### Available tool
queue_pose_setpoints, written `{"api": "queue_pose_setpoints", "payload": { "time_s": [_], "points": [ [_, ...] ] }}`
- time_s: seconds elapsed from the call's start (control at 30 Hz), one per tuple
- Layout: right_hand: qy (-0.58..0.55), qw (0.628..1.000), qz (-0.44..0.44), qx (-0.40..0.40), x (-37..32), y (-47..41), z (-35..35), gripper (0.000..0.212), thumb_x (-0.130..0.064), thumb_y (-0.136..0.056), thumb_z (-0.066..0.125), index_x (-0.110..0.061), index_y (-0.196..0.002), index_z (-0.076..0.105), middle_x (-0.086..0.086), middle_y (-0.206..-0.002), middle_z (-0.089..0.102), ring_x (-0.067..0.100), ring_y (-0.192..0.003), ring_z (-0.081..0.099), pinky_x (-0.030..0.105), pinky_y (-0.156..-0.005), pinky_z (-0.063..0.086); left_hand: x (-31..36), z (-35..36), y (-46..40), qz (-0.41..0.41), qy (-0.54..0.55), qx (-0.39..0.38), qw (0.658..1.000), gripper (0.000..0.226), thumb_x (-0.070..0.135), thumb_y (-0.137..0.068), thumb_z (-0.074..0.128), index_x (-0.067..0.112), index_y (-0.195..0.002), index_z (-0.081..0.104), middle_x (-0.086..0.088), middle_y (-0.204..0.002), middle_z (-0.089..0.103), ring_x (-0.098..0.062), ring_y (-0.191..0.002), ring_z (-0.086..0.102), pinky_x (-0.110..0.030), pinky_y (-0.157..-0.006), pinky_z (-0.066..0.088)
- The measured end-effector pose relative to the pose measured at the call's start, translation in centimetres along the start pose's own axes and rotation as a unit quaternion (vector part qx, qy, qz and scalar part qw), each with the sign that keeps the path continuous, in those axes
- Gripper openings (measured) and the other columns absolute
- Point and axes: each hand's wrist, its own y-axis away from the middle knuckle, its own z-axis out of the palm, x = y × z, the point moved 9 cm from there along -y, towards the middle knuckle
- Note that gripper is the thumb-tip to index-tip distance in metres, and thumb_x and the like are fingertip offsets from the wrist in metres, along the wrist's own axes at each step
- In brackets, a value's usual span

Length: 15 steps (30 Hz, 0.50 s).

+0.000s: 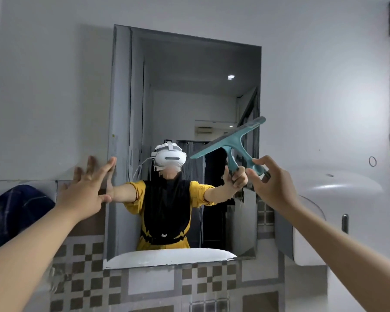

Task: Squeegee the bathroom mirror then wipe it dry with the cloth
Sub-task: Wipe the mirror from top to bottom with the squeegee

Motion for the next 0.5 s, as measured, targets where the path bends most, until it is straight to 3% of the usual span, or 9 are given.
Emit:
{"api": "queue_pose_setpoints", "payload": {
  "time_s": [0.17, 0.33, 0.43, 0.5],
  "points": [
    [-0.003, 0.999, 0.038, -0.001, -1.7, 1.9, 1.3, 0.024, -0.031, -0.092, 0.059, -0.016, -0.109, 0.052, -0.008, -0.053, 0.047, 0.008, -0.044, 0.045, 0.018, -0.041, 0.032, -0.2, 0.3, -0.2, 0.009, 0.006, 0.003, 1.0, 0.107, 0.03, -0.083, 0.065, 0.06, -0.131, -0.025, -0.003, -0.156, -0.018, -0.042, -0.142, -0.005, -0.07, -0.106, 0.022],
    [-0.041, 0.995, 0.091, 0.002, -3.2, 3.4, 2.6, 0.024, -0.032, -0.095, 0.054, -0.014, -0.108, 0.046, -0.001, -0.053, 0.048, 0.012, -0.044, 0.045, 0.021, -0.042, 0.036, -0.4, 0.8, -0.5, 0.027, 0.043, 0.01, 0.999, 0.111, 0.016, -0.082, 0.065, 0.061, -0.131, -0.023, -0.003, -0.155, -0.02, -0.046, -0.141, 0.002, -0.067, -0.089, 0.044],
    [-0.077, 0.987, 0.14, 0.023, -4.4, 3.9, 3.5, 0.022, -0.032, -0.096, 0.052, -0.015, -0.108, 0.046, -0.002, -0.067, 0.053, 0.011, -0.052, 0.048, 0.023, -0.045, 0.037, -0.6, 1.3, -1.0, 0.029, 0.057, 0.0, 0.998, 0.108, 0.011, -0.082, 0.063, 0.057, -0.135, -0.02, -0.004, -0.156, -0.022, -0.049, -0.139, 0.015, -0.069, -0.09, 0.042],
    [-0.111, 0.977, 0.178, 0.046, -5.1, 4.1, 4.1, 0.021, -0.033, -0.095, 0.052, -0.017, -0.106, 0.045, 0.001, -0.084, 0.058, 0.012, -0.062, 0.053, 0.026, -0.052, 0.04, -0.6, 1.4, -0.9, 0.029, 0.063, 0.001, 0.998, 0.106, 0.014, -0.084, 0.061, 0.057, -0.134, -0.022, -0.005, -0.153, -0.028, -0.052, -0.138, 0.011, -0.068, -0.088, 0.044]
  ]
}}
